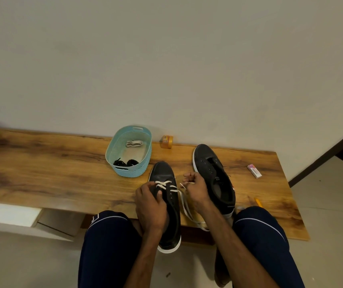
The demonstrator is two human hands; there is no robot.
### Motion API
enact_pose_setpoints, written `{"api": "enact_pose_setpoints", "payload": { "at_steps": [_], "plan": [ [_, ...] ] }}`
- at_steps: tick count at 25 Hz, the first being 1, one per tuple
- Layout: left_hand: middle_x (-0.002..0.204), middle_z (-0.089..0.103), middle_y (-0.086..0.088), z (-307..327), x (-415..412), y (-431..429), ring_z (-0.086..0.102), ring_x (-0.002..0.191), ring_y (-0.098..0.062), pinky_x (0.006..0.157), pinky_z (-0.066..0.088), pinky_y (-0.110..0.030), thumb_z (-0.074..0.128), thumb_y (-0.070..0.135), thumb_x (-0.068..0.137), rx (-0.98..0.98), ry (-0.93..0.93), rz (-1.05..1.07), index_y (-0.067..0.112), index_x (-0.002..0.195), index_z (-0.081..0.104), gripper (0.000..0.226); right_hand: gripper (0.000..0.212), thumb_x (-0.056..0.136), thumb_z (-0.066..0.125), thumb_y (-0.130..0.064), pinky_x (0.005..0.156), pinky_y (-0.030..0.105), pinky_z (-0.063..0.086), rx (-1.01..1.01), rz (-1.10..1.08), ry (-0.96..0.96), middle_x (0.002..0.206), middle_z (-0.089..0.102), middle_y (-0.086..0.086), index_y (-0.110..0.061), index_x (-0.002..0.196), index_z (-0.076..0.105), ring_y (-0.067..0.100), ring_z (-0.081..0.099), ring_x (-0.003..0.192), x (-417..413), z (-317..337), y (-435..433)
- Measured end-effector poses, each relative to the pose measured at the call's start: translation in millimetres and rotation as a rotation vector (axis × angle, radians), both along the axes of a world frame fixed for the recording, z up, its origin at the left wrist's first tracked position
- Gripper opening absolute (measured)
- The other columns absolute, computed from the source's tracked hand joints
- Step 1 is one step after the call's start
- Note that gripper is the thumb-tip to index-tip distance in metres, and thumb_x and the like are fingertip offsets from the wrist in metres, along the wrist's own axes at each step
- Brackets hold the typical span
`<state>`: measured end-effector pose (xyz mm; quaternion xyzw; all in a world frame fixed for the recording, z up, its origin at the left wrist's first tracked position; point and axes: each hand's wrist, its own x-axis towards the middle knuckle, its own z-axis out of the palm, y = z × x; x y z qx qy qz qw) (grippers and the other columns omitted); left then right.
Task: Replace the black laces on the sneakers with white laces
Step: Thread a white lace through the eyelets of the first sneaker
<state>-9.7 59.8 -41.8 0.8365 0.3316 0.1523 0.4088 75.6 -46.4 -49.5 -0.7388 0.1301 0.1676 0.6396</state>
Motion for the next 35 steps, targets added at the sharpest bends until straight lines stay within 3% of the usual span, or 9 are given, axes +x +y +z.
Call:
{"api": "enact_pose_setpoints", "payload": {
  "at_steps": [3, 7, 10, 13, 18, 25, 30, 33, 35],
  "plan": [
    [0.112, 0.051, 0.006, 6, 4, -5, 0.051, 0.100, -0.010, 0.080, 0.052, -0.033, 0.060, 0.033, 0.094, 0.183, -0.040, -0.153, 0.027, 0.116, 0.061, 0.022, 0.026, 0.089, 0.058, 0.013, 0.058, 0.020, 0.049, 0.261, -0.073, 0.002, 0.095, 0.060, 0.005, -0.009, 0.103, 0.059, 0.013, 0.059, 0.077, -14, 3, 6],
    [0.098, 0.055, 0.012, 8, 12, -13, 0.056, 0.085, -0.006, 0.069, 0.047, -0.025, 0.064, 0.034, 0.093, 0.137, 0.014, -0.253, 0.028, 0.102, 0.071, 0.013, 0.023, 0.089, 0.063, 0.010, 0.064, 0.023, 0.052, 0.345, -0.109, -0.021, 0.099, 0.057, 0.009, -0.003, 0.106, 0.054, 0.015, 0.060, 0.079, -29, 4, 4],
    [0.102, 0.053, 0.010, 8, 8, -14, 0.056, 0.096, -0.010, 0.077, 0.051, -0.030, 0.066, 0.033, 0.091, 0.225, 0.044, -0.258, 0.029, 0.096, 0.070, 0.008, 0.012, 0.092, 0.067, -0.009, 0.073, 0.021, 0.044, -0.243, -0.019, -0.236, 0.101, 0.058, 0.001, -0.014, 0.098, 0.057, 0.015, 0.059, 0.091, -25, 1, -12],
    [0.120, 0.048, 0.007, 7, 3, -13, 0.045, 0.112, -0.013, 0.090, 0.045, -0.034, 0.060, 0.039, 0.093, 0.517, 0.211, -0.317, 0.032, 0.102, 0.068, 0.014, 0.023, 0.099, 0.052, -0.009, 0.082, 0.028, 0.048, -0.886, 0.200, -0.350, 0.126, 0.050, 0.006, -0.013, 0.122, 0.055, 0.021, 0.058, 0.105, -19, -7, -19],
    [0.148, 0.035, 0.001, 5, 0, -12, 0.033, 0.134, -0.019, 0.102, 0.037, -0.043, 0.052, 0.043, 0.096, 0.641, 0.323, -0.344, 0.035, 0.115, 0.063, 0.024, 0.039, 0.101, 0.046, -0.012, 0.091, 0.037, 0.051, -1.278, 0.531, -0.324, 0.143, 0.042, 0.020, -0.006, 0.139, 0.043, 0.032, 0.049, 0.124, -17, -22, -5],
    [0.156, 0.028, 0.005, 6, 0, -6, 0.025, 0.141, -0.016, 0.112, 0.024, -0.047, 0.055, 0.045, 0.096, 0.539, 0.326, -0.431, 0.040, 0.114, 0.066, 0.022, 0.043, 0.095, 0.061, -0.017, 0.091, 0.036, 0.052, -1.261, 0.582, -0.369, 0.139, 0.046, 0.016, -0.007, 0.134, 0.047, 0.029, 0.048, 0.126, -6, -39, -6],
    [0.158, 0.024, 0.006, 9, 1, -2, 0.018, 0.145, -0.017, 0.116, 0.010, -0.057, 0.061, 0.042, 0.093, 0.457, 0.368, -0.484, 0.039, 0.112, 0.067, 0.020, 0.033, 0.096, 0.056, -0.011, 0.082, 0.036, 0.054, -1.257, 0.494, -0.405, 0.126, 0.057, 0.012, -0.010, 0.127, 0.045, 0.026, 0.054, 0.116, 7, -46, -1],
    [0.158, 0.024, 0.007, 10, 1, -1, 0.018, 0.145, -0.016, 0.117, 0.008, -0.058, 0.062, 0.042, 0.092, 0.445, 0.360, -0.494, 0.040, 0.109, 0.067, 0.018, 0.032, 0.096, 0.056, -0.012, 0.088, 0.035, 0.051, -1.271, 0.525, -0.408, 0.128, 0.056, 0.012, -0.010, 0.127, 0.048, 0.027, 0.048, 0.122, 9, -49, 2],
    [0.158, 0.024, 0.008, 12, 1, 0, 0.017, 0.145, -0.015, 0.118, 0.008, -0.059, 0.062, 0.042, 0.092, 0.466, 0.354, -0.526, 0.041, 0.108, 0.068, 0.017, 0.027, 0.096, 0.051, -0.009, 0.093, 0.037, 0.047, -1.062, 0.451, -0.494, 0.122, 0.057, 0.009, -0.011, 0.123, 0.055, 0.024, 0.046, 0.118, 12, -35, 3]
  ]
}}
